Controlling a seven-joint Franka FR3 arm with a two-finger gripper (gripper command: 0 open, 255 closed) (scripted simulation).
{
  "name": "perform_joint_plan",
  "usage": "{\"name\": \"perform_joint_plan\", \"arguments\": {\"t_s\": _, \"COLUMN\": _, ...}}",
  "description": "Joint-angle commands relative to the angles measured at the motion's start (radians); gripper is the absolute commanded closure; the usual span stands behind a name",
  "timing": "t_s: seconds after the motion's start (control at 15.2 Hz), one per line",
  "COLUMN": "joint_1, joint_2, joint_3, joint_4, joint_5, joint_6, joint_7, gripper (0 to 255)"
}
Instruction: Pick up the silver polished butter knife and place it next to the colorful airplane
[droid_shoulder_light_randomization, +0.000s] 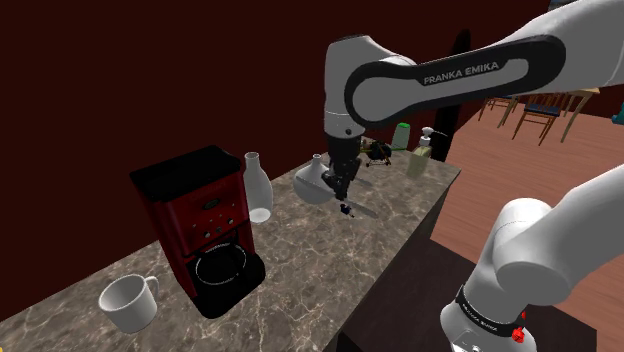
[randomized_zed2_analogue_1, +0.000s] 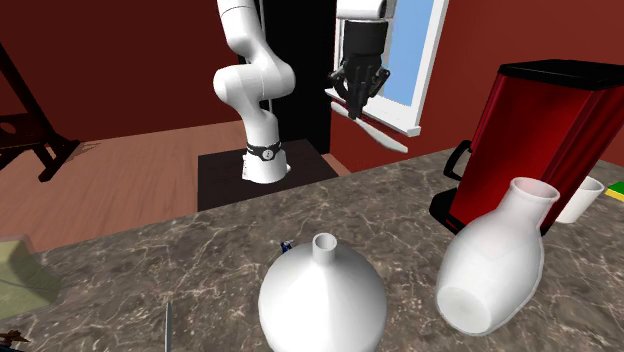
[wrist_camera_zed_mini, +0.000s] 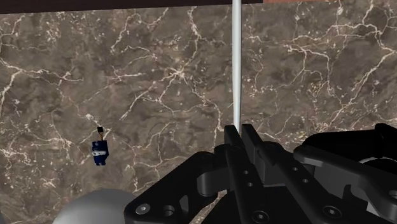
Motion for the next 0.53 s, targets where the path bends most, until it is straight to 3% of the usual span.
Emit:
{"name": "perform_joint_plan", "arguments": {"t_s": 0.0, "joint_1": -0.021, "joint_2": -0.004, "joint_3": -0.036, "joint_4": -0.002, "joint_5": -0.020, "joint_6": -0.004, "joint_7": -0.047, "gripper": 255}}
{"name": "perform_joint_plan", "arguments": {"t_s": 0.46, "joint_1": -0.097, "joint_2": 0.015, "joint_3": -0.166, "joint_4": 0.009, "joint_5": -0.094, "joint_6": -0.001, "joint_7": -0.216, "gripper": 255}}
